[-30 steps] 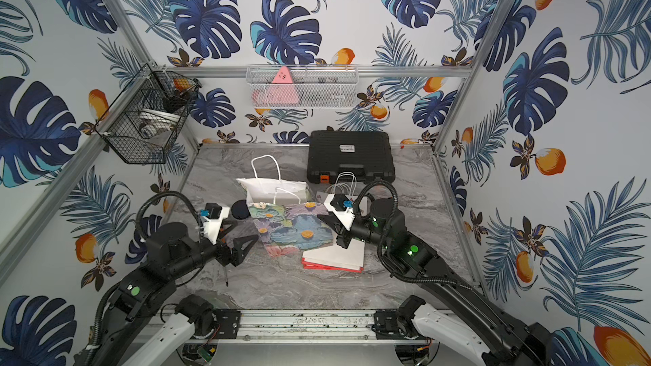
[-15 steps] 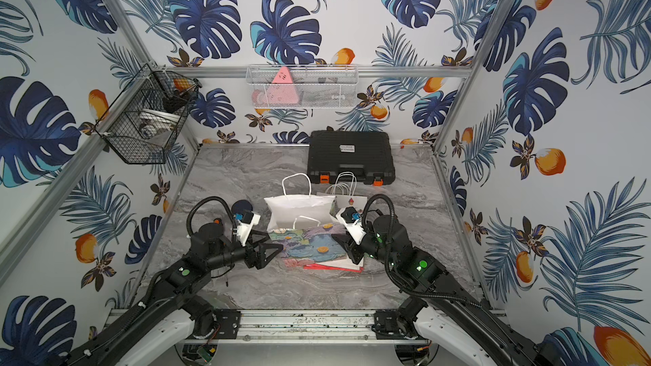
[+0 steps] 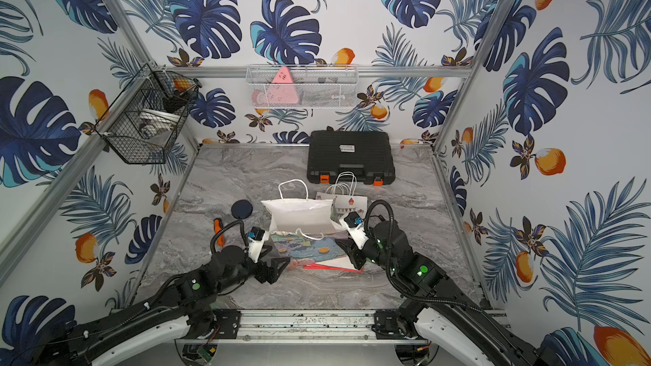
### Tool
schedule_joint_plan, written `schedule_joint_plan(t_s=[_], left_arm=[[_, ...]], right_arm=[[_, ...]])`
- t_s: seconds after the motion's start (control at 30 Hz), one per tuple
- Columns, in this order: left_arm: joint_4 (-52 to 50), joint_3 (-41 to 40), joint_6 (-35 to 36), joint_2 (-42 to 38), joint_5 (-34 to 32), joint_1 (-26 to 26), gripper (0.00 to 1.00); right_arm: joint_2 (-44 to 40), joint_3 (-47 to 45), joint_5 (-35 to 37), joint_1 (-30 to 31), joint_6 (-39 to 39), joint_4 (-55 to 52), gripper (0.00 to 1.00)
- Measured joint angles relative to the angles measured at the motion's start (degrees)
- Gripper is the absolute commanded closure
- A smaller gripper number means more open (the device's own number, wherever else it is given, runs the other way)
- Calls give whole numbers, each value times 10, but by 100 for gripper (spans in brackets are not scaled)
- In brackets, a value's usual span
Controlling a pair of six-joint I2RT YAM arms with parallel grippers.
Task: Put away the paper bag
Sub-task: Press the paper bag.
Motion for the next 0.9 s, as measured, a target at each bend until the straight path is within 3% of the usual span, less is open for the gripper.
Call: schedule_joint_plan(t_s=[0.13,0.3,0.6,0.73,0.9], left_arm=[[23,-34,-14,14,-16,-3,1],[104,-48,-15,116,-11,-4,6],[346,-73,23,272,12,-5,28],[433,-88,49,294,41,-5,38],[471,-90,69,288,77,-4,51]], right_arm=[[9,0,-8,0,0,4,75],[19,5,-27,0,0,8,75],[19,13,-46,-1,-3,5,73],[33,14,-53,-1,-3,4,73],[39,14,-59,-1,-3,4,74]])
